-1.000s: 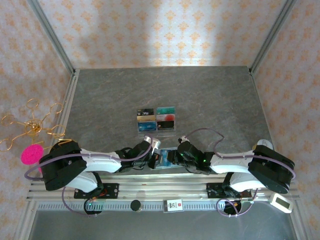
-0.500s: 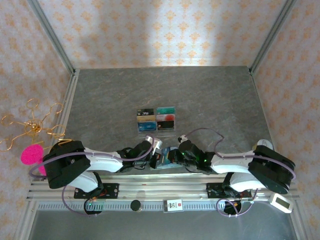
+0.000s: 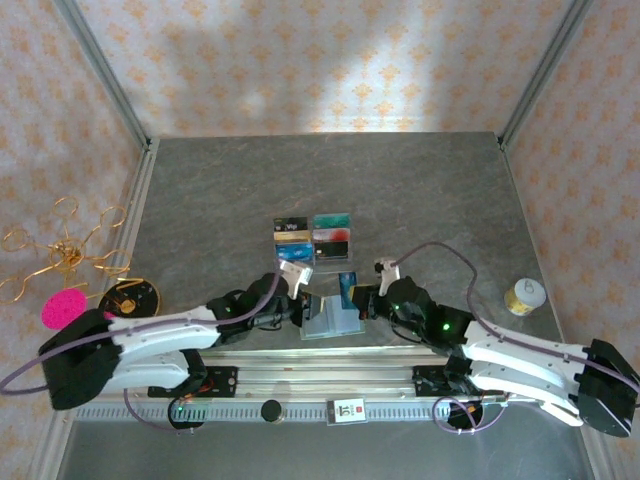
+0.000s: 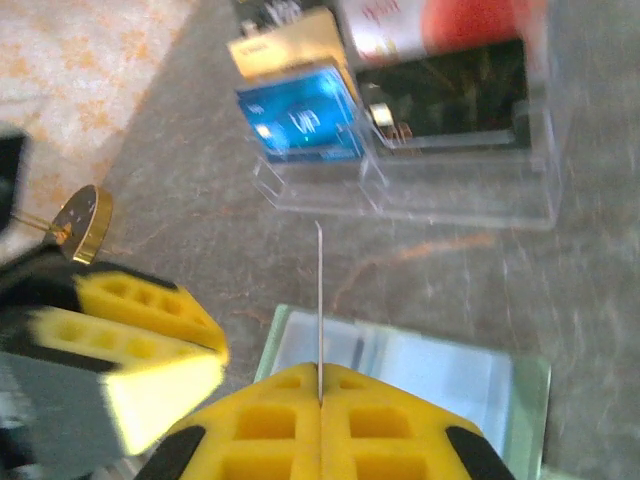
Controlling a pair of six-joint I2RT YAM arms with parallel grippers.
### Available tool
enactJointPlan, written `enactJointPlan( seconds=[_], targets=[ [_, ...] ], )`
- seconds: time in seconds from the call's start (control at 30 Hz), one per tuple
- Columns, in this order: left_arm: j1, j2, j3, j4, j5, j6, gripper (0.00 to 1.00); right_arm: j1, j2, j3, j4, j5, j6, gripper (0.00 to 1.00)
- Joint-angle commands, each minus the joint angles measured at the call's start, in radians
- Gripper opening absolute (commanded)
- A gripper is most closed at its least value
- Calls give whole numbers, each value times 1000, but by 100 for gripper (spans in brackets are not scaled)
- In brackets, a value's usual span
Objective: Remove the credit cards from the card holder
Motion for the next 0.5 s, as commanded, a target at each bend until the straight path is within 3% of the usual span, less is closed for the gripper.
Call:
enactJointPlan(
  seconds=[0.0, 0.13, 0.23, 0.47],
  targets=[
    [8, -150, 72, -116, -143, 35, 33, -29, 31, 154, -42, 32, -235, 0],
    [9, -265, 121, -250, -223, 65, 45, -117, 154, 310, -100, -106, -492, 0],
    [10, -326, 150, -299, -251, 67, 52, -188, 252, 396, -123, -245, -590, 0],
    [9, -405, 204, -362, -293, 84, 59, -190, 543, 668, -335, -398, -909, 0]
  ],
)
